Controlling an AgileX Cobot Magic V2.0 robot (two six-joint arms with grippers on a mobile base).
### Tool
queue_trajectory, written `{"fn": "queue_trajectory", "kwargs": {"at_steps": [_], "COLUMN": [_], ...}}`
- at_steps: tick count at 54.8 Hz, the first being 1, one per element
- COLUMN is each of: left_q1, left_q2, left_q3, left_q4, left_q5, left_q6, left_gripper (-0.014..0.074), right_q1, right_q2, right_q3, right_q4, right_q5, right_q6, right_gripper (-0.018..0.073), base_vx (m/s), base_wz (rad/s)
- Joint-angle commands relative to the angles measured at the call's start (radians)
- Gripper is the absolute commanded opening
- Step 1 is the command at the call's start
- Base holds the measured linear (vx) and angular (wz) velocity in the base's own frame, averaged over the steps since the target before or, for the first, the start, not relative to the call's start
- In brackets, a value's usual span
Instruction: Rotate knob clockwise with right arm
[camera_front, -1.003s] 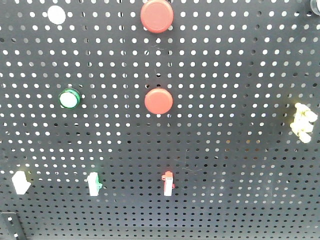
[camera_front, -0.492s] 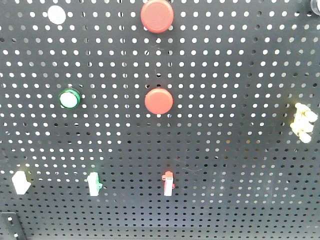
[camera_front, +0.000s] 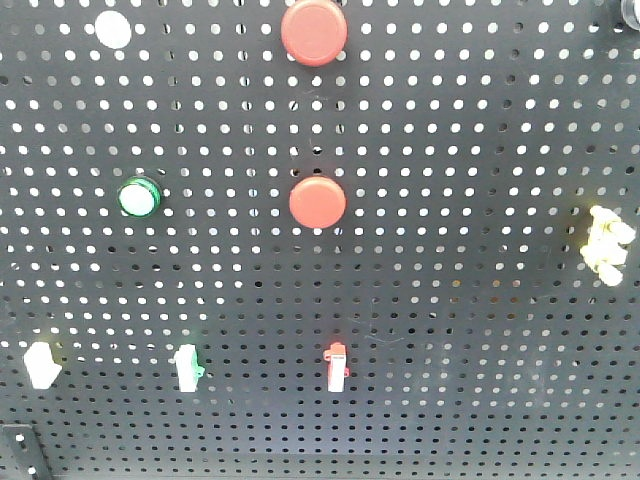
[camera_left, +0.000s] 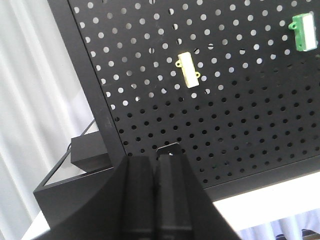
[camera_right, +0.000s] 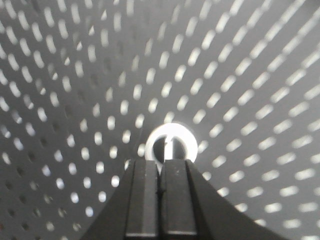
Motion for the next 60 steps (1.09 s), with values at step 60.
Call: {"fn": "queue_trajectory", "kwargs": {"at_steps": [60], "left_q1": [-0.008], "left_q2": [-0.017], "left_q3": [0.033], "left_q4": [-0.005], "left_q5": [-0.076], "left_q6": [-0.004], "left_gripper": [-0.0006], "right_q1": [-0.006], "right_q2": [0.084], "right_q3": [-0.030], "right_q4": [0.327], "right_q5": [-0.135], "right_q6": [-0.201], "right_gripper": [0.0298], "base_vx": [0.00], "base_wz": [0.00]}}
